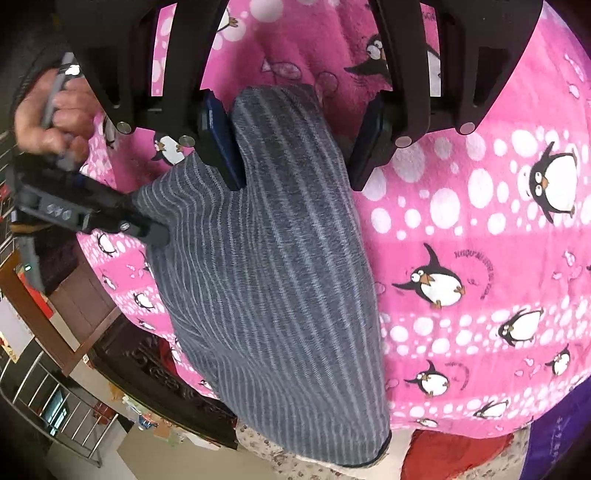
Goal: Fold large clothes
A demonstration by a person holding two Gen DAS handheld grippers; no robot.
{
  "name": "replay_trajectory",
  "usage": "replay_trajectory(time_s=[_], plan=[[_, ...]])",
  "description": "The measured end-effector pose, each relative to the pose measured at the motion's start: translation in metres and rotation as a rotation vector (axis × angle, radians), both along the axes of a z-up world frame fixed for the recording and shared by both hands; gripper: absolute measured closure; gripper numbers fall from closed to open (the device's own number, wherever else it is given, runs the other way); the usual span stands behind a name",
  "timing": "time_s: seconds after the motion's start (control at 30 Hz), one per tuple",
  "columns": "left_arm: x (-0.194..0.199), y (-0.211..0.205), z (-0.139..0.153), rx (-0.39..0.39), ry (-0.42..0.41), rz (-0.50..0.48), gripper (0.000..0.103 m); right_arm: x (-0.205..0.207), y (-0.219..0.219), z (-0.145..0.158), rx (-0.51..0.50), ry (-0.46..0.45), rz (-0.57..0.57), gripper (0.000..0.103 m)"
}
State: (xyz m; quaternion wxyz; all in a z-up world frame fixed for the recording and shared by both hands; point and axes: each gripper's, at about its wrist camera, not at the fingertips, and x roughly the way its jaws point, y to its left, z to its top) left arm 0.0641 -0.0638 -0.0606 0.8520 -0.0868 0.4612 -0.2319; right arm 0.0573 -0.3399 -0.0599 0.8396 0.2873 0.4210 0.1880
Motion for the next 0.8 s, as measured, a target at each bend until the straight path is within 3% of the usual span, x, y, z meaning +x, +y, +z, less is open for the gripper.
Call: replay_trajectory(time_s=[0.1,0.17,0.23,0.33,0.43,0.57,0.67,0.73,0.8], plan=[[-0.007,0.009,0.008,-0.033,-0.029,0.015,0.044,-0.016,-0.002,0.037,-0.066,-0.072,-0.046,0.081],[-0.009,0.015,0.012,-0.050,-0.031,0.019,0.044,-0.035,0.002,0.070,-0.164,-0.202,-0.087,0.081],[-0.011,0.018,0.017,-0.061,-0.033,0.025,0.044,-0.041,0.011,0.089,-0.238,-0.276,-0.095,0.081],[-0.015,0.027,0.037,-0.076,-0.114,0.073,0.044,-0.039,0.051,0.104,-0.417,-0.366,-0.008,0.081],[-0.015,0.033,0.062,-0.078,-0.217,0.132,0.044,-0.039,0.076,0.103,-0.515,-0.414,0.054,0.081],[-0.004,0.018,0.068,-0.053,-0.257,0.115,0.044,-0.021,0.081,0.077,-0.533,-0.306,0.074,0.087],[0.012,0.006,0.042,-0.043,-0.171,0.096,0.045,-0.013,0.079,0.052,-0.550,-0.248,0.112,0.088],[0.016,-0.002,0.021,0.015,-0.154,0.092,0.046,-0.008,0.076,0.033,-0.570,-0.195,0.137,0.089],[0.009,-0.013,0.007,0.087,-0.217,0.052,0.046,-0.003,0.071,0.008,-0.597,-0.156,0.152,0.093]])
